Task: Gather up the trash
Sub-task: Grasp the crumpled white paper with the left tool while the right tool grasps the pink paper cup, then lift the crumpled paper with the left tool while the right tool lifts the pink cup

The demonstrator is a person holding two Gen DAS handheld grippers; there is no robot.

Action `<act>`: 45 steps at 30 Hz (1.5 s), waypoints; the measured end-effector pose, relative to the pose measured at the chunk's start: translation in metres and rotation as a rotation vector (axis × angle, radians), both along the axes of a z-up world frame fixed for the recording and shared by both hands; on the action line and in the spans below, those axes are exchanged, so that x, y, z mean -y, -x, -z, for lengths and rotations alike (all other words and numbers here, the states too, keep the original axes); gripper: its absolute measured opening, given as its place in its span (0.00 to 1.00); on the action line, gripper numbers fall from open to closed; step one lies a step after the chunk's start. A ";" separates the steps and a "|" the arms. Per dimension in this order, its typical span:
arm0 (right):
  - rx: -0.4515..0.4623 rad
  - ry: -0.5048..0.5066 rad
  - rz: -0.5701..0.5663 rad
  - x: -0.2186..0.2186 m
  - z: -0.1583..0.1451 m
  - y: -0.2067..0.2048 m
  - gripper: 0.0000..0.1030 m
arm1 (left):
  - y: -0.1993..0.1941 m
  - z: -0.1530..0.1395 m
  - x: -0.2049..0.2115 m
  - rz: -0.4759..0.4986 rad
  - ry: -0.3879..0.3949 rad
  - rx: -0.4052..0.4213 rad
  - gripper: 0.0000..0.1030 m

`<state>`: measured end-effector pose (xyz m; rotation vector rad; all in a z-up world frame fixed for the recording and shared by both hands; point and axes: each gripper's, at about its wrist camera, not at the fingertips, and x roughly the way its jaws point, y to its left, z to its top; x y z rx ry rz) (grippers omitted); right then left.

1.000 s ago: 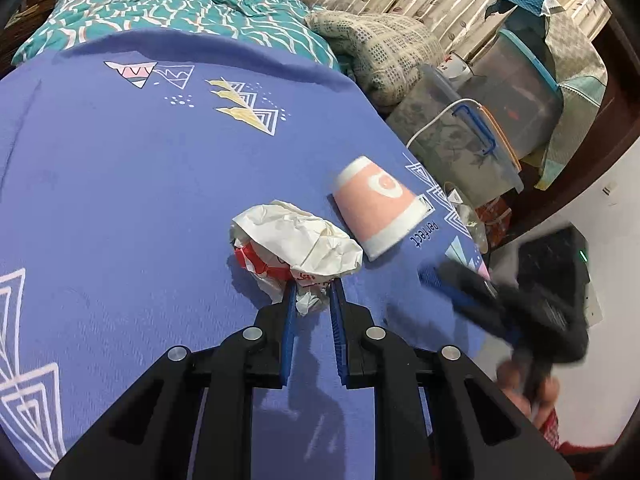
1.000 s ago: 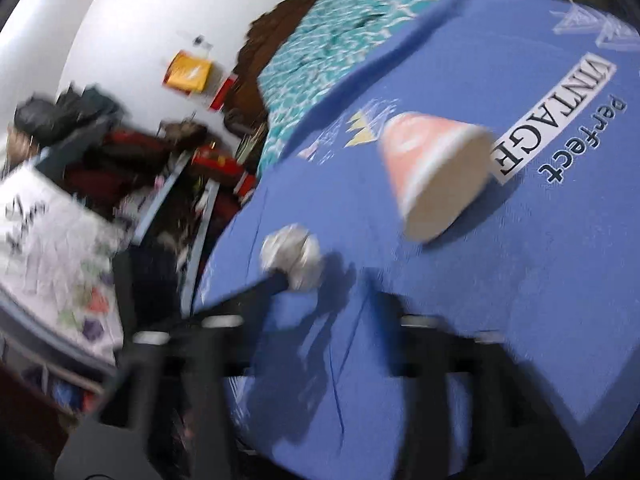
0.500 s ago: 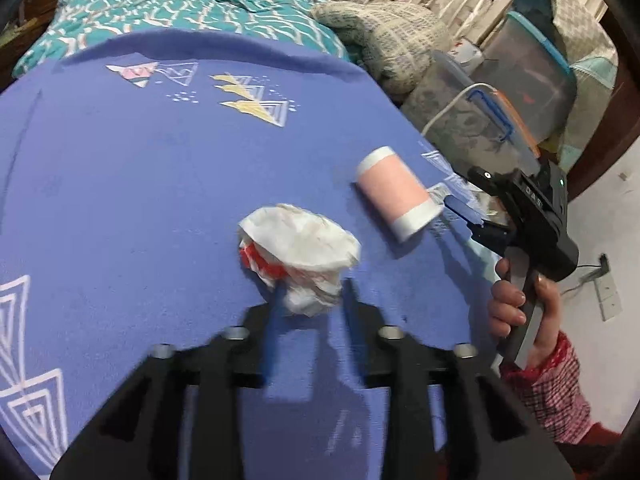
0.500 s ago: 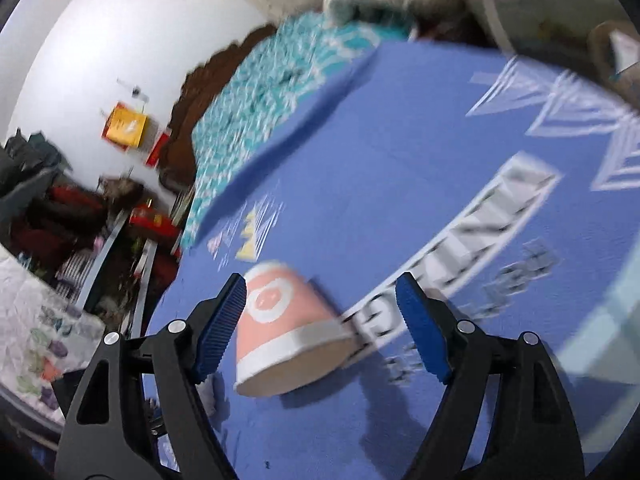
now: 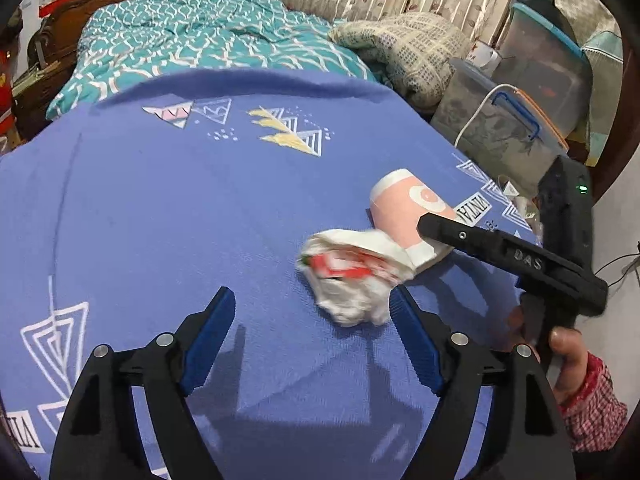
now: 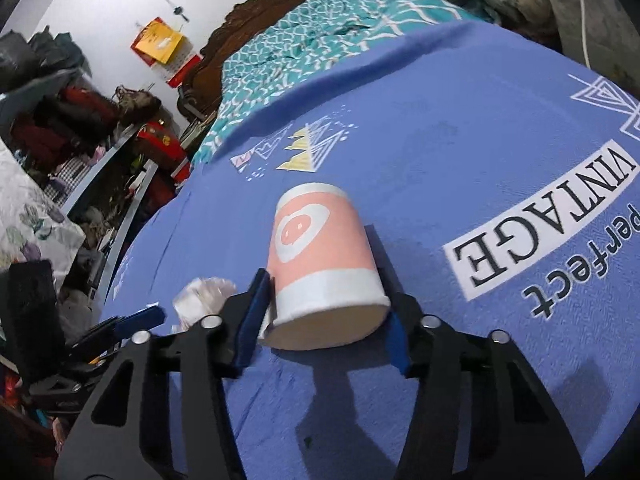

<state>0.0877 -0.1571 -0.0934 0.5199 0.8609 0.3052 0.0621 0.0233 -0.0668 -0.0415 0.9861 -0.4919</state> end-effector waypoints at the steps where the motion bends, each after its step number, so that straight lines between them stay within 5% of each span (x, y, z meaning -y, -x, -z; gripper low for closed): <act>1: 0.004 0.001 -0.002 -0.006 -0.004 0.000 0.45 | 0.000 0.001 0.002 0.008 0.006 -0.004 0.73; 6: 0.002 -0.004 -0.004 0.002 -0.014 -0.002 0.40 | -0.006 0.008 0.020 0.059 -0.004 -0.009 0.72; 7: 0.000 -0.015 -0.002 0.012 -0.014 0.002 0.40 | -0.008 0.012 0.023 0.061 -0.008 -0.015 0.67; 8: -0.002 -0.025 -0.001 0.017 -0.013 0.006 0.39 | -0.011 0.015 0.025 0.065 -0.010 -0.027 0.50; 14: -0.003 -0.060 -0.014 0.021 -0.011 0.039 0.39 | -0.009 0.016 0.025 0.099 0.056 -0.062 0.27; 27: 0.051 -0.147 0.157 0.112 -0.024 0.122 0.39 | 0.039 -0.014 0.065 0.302 0.175 -0.087 0.26; 35: 0.075 -0.077 0.279 0.161 -0.015 0.151 0.39 | 0.039 -0.008 0.126 0.425 0.117 -0.112 0.26; 39: 0.124 -0.063 0.398 0.218 -0.022 0.165 0.39 | 0.020 -0.008 0.176 0.495 0.078 -0.126 0.26; 45: 0.215 0.118 0.669 0.348 -0.060 0.178 0.40 | -0.007 -0.046 0.288 0.633 0.082 -0.053 0.26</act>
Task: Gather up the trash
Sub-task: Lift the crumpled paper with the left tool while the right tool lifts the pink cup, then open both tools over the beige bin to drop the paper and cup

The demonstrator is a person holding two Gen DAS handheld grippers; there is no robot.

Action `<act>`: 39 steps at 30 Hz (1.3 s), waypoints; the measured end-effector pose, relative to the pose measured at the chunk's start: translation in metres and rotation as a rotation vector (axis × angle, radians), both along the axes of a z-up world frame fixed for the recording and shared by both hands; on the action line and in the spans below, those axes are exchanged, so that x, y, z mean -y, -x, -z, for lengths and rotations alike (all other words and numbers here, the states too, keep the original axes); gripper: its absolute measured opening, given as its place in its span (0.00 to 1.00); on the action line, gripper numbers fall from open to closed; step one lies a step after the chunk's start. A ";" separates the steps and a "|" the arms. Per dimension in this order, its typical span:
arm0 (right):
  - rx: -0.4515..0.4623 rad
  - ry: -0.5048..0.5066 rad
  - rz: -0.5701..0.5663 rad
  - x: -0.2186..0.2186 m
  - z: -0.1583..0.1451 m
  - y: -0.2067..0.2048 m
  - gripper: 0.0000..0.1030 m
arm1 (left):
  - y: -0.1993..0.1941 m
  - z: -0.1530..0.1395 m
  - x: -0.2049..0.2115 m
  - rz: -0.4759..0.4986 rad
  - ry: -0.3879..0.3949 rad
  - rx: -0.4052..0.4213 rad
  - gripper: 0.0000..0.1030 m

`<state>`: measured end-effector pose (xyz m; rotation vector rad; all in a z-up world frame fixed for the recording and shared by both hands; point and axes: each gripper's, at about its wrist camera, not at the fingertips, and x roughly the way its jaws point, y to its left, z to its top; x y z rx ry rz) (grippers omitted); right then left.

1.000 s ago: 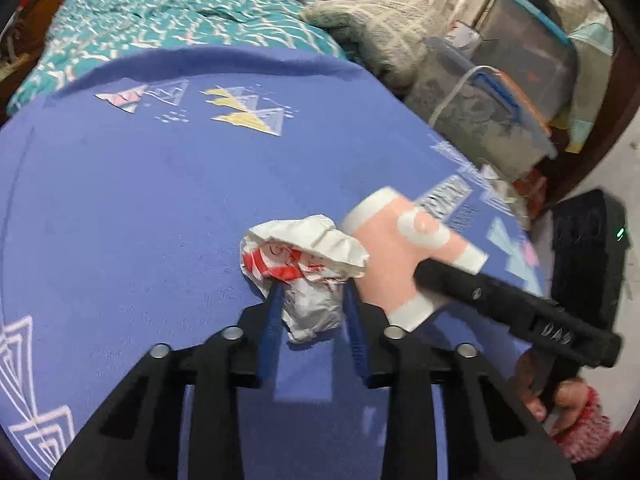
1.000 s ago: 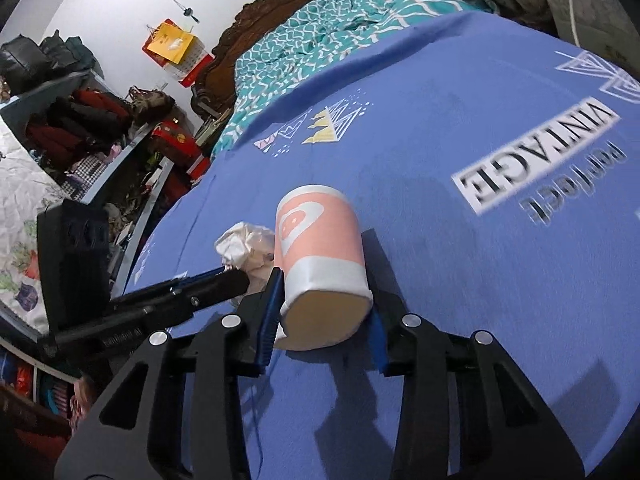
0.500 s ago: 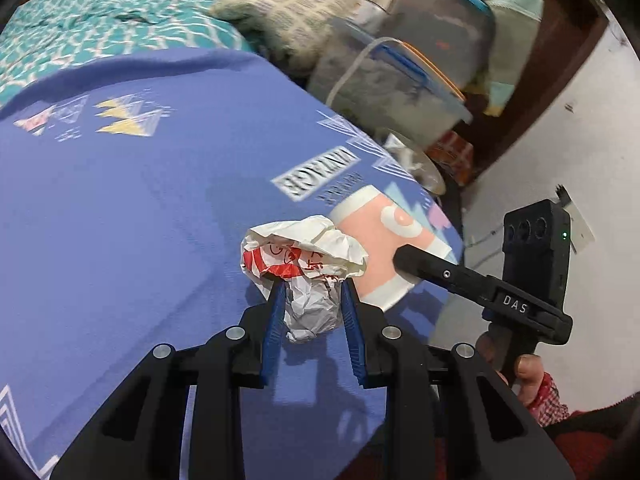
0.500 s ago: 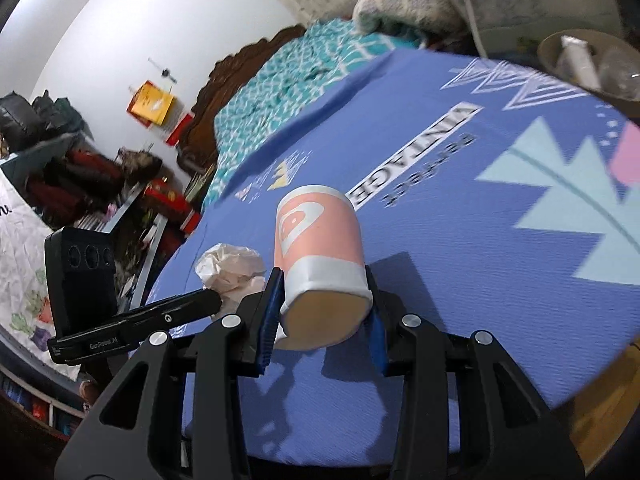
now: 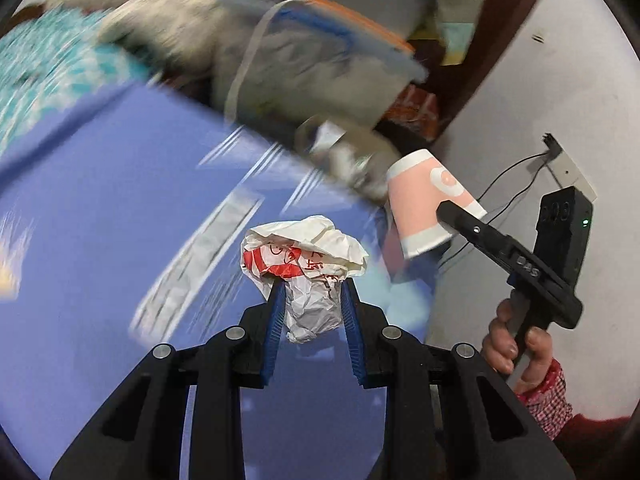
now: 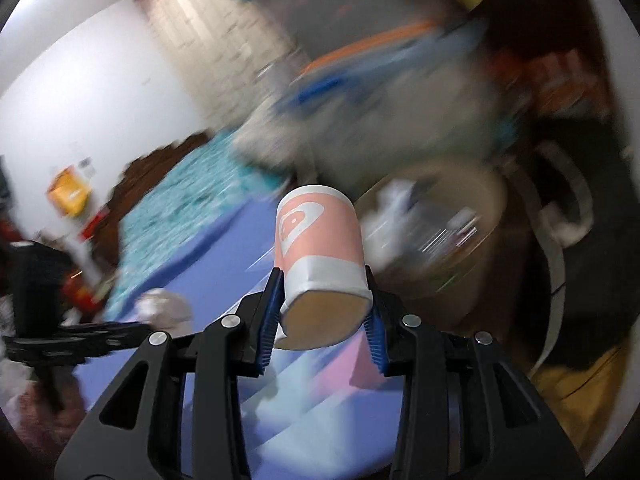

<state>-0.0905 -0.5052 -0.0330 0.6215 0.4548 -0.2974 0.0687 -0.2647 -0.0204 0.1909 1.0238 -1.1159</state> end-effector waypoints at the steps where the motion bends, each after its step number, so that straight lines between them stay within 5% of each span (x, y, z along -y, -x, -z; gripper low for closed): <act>1: -0.005 0.027 0.040 0.020 -0.002 -0.001 0.40 | -0.005 -0.007 0.028 0.028 0.011 0.007 0.26; 8: -0.168 0.158 0.137 0.135 0.021 -0.054 0.41 | -0.036 -0.002 0.210 0.165 -0.039 0.059 0.27; 13: -0.278 0.220 0.091 0.161 0.045 -0.090 0.48 | -0.055 0.035 0.278 0.172 -0.121 0.032 0.28; 15: -0.303 0.221 0.052 0.163 0.052 -0.103 0.58 | -0.061 0.046 0.290 0.172 -0.147 0.024 0.34; 17: -0.306 0.219 0.009 0.150 0.058 -0.110 0.70 | -0.065 0.055 0.296 0.167 -0.172 0.018 0.61; 20: -0.279 0.239 0.016 0.140 0.053 -0.108 0.71 | -0.066 0.053 0.298 0.145 -0.168 0.046 0.68; 28: -0.123 0.176 0.089 0.113 0.014 -0.055 0.71 | -0.051 0.014 0.226 0.088 -0.054 0.076 0.71; 33: -0.030 0.115 0.142 0.043 0.004 -0.014 0.78 | -0.021 0.005 0.130 0.011 -0.008 0.189 0.82; 39: -0.029 0.003 0.235 -0.055 0.028 0.018 0.91 | 0.009 0.018 0.028 -0.119 -0.057 0.243 0.90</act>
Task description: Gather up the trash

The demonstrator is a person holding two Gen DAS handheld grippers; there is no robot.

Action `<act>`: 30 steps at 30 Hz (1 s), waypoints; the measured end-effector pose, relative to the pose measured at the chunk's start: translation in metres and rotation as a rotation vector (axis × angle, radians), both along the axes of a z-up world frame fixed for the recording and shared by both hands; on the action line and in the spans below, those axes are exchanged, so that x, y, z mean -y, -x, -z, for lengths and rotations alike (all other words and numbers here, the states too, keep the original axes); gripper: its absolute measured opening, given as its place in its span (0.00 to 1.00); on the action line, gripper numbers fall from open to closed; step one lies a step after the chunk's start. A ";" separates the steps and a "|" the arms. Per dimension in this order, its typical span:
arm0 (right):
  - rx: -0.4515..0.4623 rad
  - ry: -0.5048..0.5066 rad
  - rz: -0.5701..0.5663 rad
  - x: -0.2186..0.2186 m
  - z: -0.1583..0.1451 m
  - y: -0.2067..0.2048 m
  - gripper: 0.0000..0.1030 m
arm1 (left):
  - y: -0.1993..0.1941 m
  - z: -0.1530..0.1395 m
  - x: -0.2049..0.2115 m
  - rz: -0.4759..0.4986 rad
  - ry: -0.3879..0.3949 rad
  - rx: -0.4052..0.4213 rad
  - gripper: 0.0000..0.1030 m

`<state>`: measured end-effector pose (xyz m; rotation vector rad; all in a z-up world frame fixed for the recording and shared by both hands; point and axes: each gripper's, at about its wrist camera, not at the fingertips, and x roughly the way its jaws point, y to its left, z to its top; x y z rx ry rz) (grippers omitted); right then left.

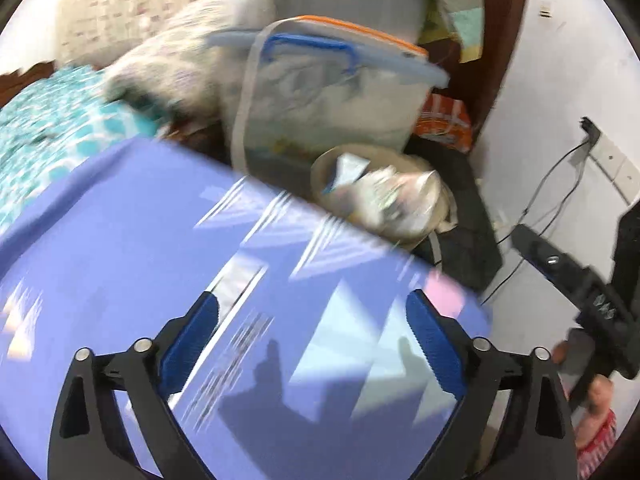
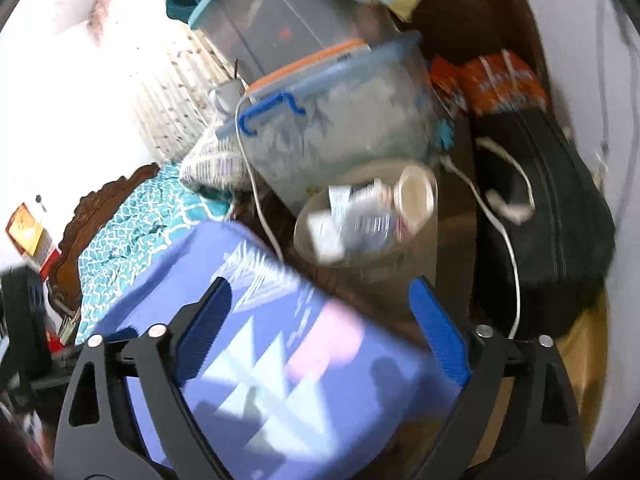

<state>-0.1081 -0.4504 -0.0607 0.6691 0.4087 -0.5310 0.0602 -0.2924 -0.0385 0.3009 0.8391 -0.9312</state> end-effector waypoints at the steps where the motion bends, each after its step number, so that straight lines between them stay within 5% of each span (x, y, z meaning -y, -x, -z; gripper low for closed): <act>1: -0.012 -0.020 0.014 -0.014 0.004 0.003 0.93 | 0.005 0.004 -0.018 -0.020 -0.004 0.003 0.92; 11: -0.178 -0.077 0.066 -0.106 0.006 0.015 0.94 | 0.031 -0.008 -0.110 -0.098 -0.027 0.137 0.92; 19: -0.170 -0.085 0.143 -0.135 -0.013 0.057 0.94 | 0.049 -0.022 -0.108 -0.077 -0.031 0.236 0.92; 30: -0.107 -0.015 0.078 -0.138 -0.039 0.076 0.94 | 0.100 -0.030 -0.106 -0.104 -0.046 0.289 0.92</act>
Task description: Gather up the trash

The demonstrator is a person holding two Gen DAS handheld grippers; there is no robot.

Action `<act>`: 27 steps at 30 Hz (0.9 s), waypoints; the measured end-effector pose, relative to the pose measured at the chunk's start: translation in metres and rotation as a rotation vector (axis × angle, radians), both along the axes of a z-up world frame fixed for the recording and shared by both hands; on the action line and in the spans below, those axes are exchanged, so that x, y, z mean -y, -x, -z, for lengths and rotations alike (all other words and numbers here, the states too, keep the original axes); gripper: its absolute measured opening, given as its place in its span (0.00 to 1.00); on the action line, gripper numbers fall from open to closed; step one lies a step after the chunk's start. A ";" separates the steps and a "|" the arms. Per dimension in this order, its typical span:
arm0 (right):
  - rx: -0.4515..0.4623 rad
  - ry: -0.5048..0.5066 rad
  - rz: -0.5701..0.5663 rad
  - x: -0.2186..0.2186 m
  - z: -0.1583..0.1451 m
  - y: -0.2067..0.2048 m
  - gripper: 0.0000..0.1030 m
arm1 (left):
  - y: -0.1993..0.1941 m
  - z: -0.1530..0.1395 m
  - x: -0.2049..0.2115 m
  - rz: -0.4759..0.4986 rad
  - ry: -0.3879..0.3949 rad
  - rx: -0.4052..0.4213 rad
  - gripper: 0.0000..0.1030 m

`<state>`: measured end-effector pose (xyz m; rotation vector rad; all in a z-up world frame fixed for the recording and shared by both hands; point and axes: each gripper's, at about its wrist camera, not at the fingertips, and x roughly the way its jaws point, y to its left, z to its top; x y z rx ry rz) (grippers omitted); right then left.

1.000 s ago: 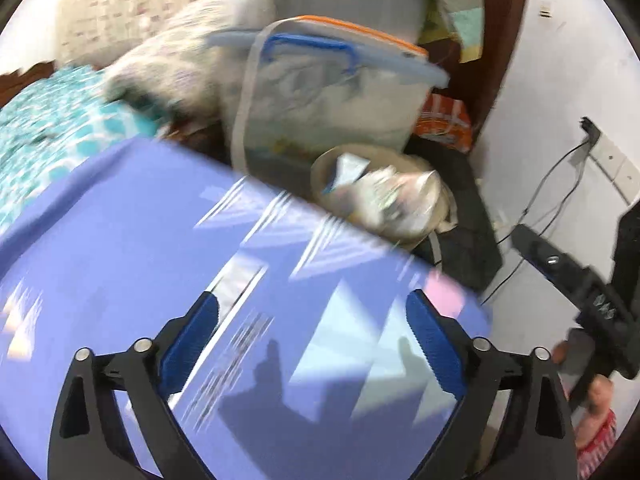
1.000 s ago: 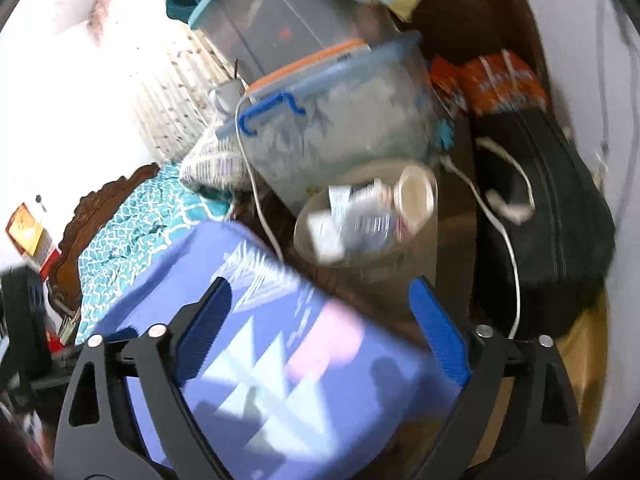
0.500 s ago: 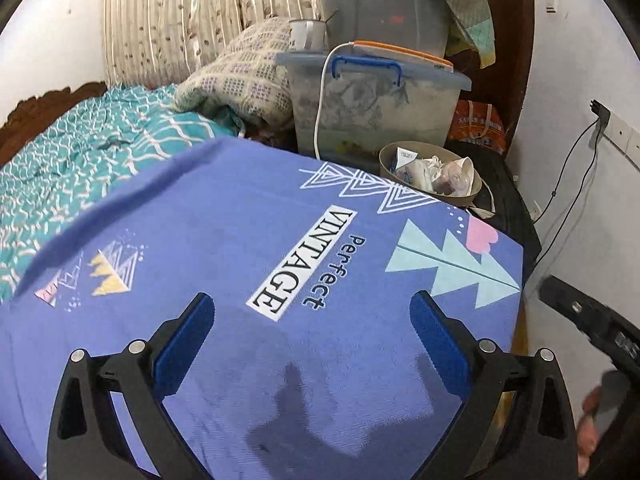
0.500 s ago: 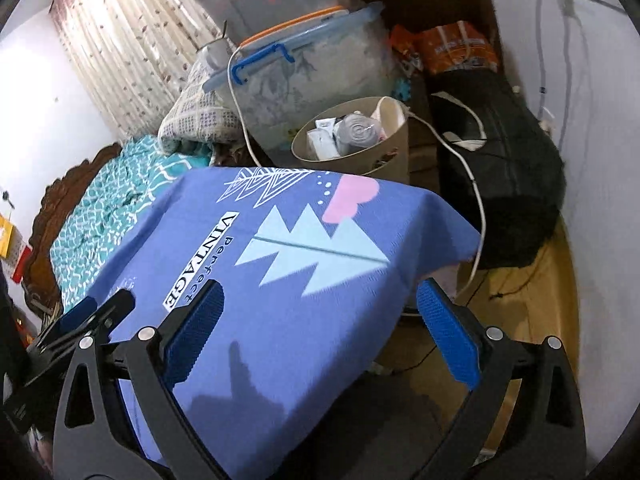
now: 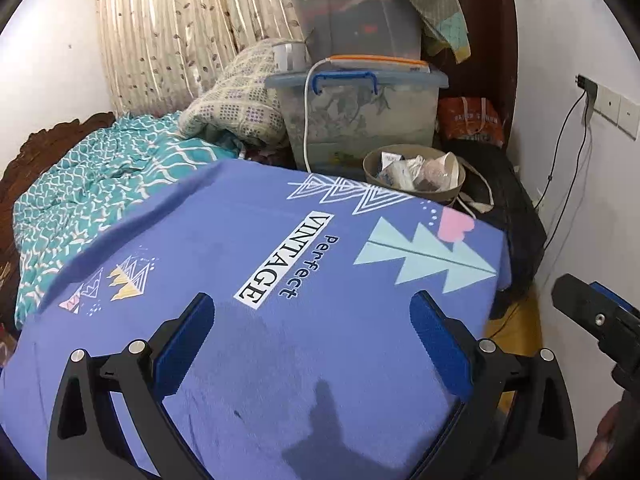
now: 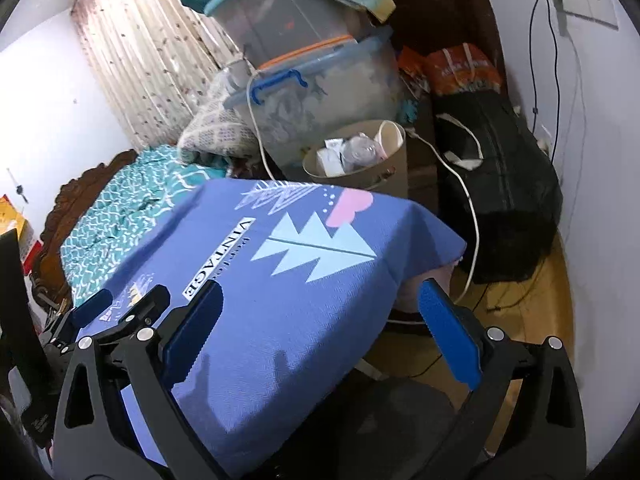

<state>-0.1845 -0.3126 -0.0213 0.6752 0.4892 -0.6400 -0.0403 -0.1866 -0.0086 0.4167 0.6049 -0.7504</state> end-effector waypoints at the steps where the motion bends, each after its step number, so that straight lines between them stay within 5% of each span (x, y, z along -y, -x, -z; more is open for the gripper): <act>1: 0.005 0.008 -0.006 -0.001 -0.001 0.003 0.94 | 0.005 -0.003 -0.003 -0.008 0.010 0.000 0.92; 15: 0.092 0.003 -0.102 -0.024 0.010 0.034 0.95 | 0.057 -0.028 -0.043 -0.128 0.054 0.065 0.92; 27: 0.084 0.006 -0.179 -0.034 0.011 0.023 0.96 | 0.053 -0.029 -0.057 -0.222 0.019 0.079 0.92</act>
